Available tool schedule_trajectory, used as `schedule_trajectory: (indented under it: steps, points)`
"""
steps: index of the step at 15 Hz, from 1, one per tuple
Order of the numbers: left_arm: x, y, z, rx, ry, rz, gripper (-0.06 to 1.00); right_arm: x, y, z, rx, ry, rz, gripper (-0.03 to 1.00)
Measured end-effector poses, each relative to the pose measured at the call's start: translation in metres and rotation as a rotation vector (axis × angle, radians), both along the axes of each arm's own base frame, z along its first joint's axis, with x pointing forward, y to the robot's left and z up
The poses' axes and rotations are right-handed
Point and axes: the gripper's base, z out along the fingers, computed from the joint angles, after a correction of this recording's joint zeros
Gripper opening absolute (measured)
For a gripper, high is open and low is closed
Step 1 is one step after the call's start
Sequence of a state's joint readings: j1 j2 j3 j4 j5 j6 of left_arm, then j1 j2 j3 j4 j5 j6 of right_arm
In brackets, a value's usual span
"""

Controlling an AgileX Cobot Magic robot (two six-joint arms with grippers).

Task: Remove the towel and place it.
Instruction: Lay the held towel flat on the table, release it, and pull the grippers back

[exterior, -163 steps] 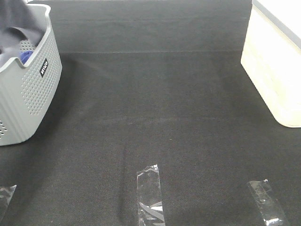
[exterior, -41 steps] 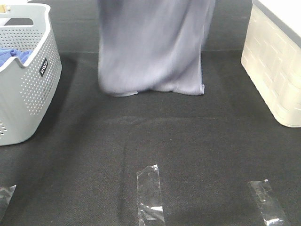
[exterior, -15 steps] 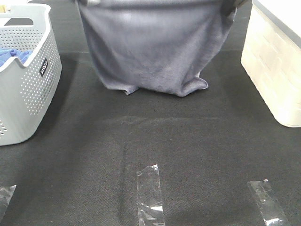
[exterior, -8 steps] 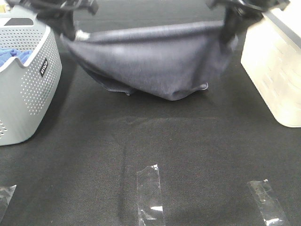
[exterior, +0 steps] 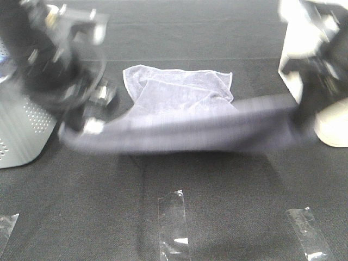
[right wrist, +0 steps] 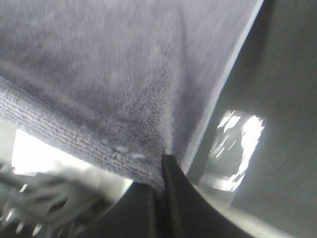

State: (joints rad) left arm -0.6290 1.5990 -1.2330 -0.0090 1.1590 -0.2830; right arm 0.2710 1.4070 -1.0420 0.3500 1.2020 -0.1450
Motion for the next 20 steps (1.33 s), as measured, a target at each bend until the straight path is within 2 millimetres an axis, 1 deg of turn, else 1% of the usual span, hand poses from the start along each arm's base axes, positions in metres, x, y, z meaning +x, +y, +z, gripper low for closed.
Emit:
schedule_trajectory:
  steps: [3,4,5,7,9,11,14,16,18,19,20]
  points:
    - [-0.04,0.001,-0.005,-0.026,0.039,0.021,0.0,-0.037,-0.008,-0.013,0.018,0.051,-0.01,0.0]
    - [-0.04,0.001,-0.005,-0.026,0.039,0.021,0.0,-0.037,-0.008,-0.013,0.018,0.051,-0.01,0.0]
    - [-0.059,-0.001,-0.011,-0.036,0.081,0.022,0.0,-0.052,-0.011,-0.018,0.023,0.068,-0.013,0.0]
    - [-0.08,0.0,-0.023,-0.03,0.129,0.027,0.0,-0.071,-0.013,-0.025,0.05,0.092,-0.024,0.0]
    - [-0.096,-0.002,-0.036,-0.018,0.175,0.029,0.0,-0.086,-0.015,-0.029,0.072,0.103,-0.032,0.0]
    - [-0.109,-0.006,-0.042,-0.014,0.207,0.02,0.0,-0.095,-0.018,-0.032,0.073,0.104,-0.032,0.0]
    - [-0.121,-0.013,-0.043,-0.005,0.215,-0.001,0.0,-0.104,-0.022,-0.036,0.061,0.103,-0.03,0.0]
    - [-0.122,-0.014,-0.043,-0.003,0.218,0.021,0.0,-0.109,-0.023,-0.043,0.05,0.133,-0.029,0.0]
    - [-0.123,-0.014,-0.043,0.0,0.222,0.05,0.01,-0.111,-0.024,-0.046,0.043,0.144,-0.029,0.01]
    - [-0.124,-0.01,-0.044,0.038,0.232,0.054,0.08,-0.111,-0.027,-0.048,0.013,0.138,-0.02,0.07]
    - [-0.126,-0.004,-0.046,0.097,0.253,0.055,0.29,-0.111,-0.031,-0.049,-0.025,0.13,-0.011,0.24]
